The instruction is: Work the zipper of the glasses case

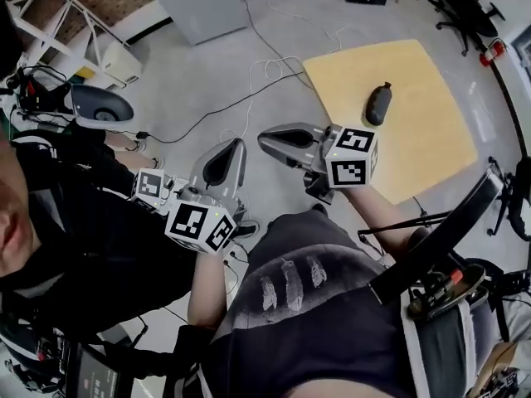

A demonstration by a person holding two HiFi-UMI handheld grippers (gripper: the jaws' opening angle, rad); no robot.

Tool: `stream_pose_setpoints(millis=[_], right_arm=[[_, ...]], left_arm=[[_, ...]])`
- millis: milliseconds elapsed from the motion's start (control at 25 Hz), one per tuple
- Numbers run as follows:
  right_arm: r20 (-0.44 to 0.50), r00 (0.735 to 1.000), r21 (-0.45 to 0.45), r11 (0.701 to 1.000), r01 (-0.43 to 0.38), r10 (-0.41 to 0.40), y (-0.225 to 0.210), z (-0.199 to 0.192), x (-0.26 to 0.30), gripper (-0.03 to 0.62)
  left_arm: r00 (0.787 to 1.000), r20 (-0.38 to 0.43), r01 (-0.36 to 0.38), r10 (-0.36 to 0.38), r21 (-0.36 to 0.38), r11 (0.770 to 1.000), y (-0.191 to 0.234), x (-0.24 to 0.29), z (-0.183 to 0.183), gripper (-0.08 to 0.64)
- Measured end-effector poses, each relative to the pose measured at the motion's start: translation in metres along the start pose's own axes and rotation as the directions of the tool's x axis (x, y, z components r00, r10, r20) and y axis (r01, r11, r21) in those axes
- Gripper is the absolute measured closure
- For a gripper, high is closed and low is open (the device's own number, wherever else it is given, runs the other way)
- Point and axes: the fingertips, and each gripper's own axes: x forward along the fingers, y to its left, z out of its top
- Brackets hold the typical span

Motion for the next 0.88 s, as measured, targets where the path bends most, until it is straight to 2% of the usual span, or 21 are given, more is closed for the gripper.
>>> stream_pose_setpoints(millis=[120,200,520,880], right_arm=[[0.017,0.997,0.000,0.997,0.073,-0.073,-0.006,0.011,-0.017,0.591],[0.022,0.995,0.004,0.995,0.099,-0.099,-0.006,0.016,-0.019,0.591],[0.016,0.997,-0.032,0.996,0.079,-0.079,0.013,-0.021,0.029,0.591],[0.028,0.999,-0.028,0.999,0.039,-0.038,-0.010,0.006,0.007,0.591]], left_arm=[[0.998,-0.021,0.061,-0.062,-0.017,0.998,-0.011,0.013,0.004,0.560],[0.996,-0.037,0.075,-0.075,-0.018,0.997,-0.013,0.014,0.009,0.560],[0.998,-0.025,0.067,-0.066,0.026,0.997,0.017,-0.032,-0.009,0.560],[0.998,-0.045,0.040,-0.038,0.048,0.998,0.008,0.009,0.008,0.560]])
